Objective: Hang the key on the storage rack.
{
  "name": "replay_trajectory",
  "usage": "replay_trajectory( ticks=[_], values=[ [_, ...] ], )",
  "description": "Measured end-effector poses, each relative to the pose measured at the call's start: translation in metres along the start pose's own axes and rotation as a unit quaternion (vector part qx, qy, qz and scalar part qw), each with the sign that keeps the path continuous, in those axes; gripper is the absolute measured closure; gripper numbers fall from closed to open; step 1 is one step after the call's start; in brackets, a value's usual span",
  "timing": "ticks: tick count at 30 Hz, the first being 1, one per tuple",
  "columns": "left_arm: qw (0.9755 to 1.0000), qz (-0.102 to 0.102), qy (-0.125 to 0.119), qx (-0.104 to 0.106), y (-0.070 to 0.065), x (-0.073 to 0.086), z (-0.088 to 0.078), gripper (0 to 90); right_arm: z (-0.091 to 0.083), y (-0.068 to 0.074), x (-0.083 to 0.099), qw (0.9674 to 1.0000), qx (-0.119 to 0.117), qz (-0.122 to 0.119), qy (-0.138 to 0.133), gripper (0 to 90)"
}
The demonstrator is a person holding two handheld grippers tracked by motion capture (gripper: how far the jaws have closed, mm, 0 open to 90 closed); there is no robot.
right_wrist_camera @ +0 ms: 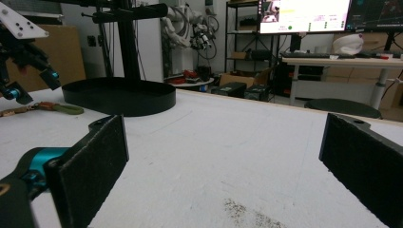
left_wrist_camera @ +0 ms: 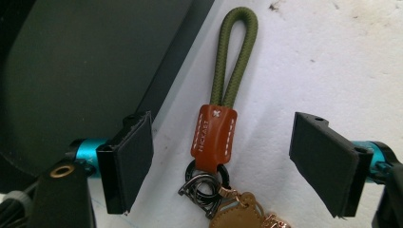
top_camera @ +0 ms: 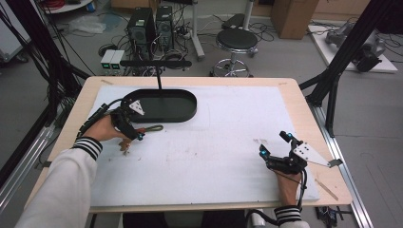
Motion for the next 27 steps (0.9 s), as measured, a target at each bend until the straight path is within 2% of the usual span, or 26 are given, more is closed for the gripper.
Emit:
replay_trajectory(
  ticks=[4,13,17,27],
  values=[
    [1.0000,0.000,0.002,0.002,0.000,0.001,0.001,28.3,0.000,0.000,0.000,1.0000,-0.001,0.001,0.000,1.4],
    [0.9997,0.004,0.025,-0.001,0.000,0.002,0.007,39.1,0.000,0.000,0.000,1.0000,-0.001,0.002,0.000,1.4],
    [0.9992,0.012,0.037,-0.004,0.001,0.003,0.009,40.9,0.000,0.000,0.000,1.0000,-0.001,0.002,0.000,1.4],
    [0.9984,0.027,0.049,0.000,0.000,0.004,0.011,52.7,0.000,-0.001,0.000,1.0000,-0.001,0.003,-0.001,1.4]
  ],
)
Point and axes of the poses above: each handheld gripper's, and its own axes: z roughly forward along the jaws, x roughly out of its underside, y roughly to its left, the point moved 4 cm from there along z, roughly forward along the jaws, and after that the axes turned 13 degrees about z, right-handed, at the moved point
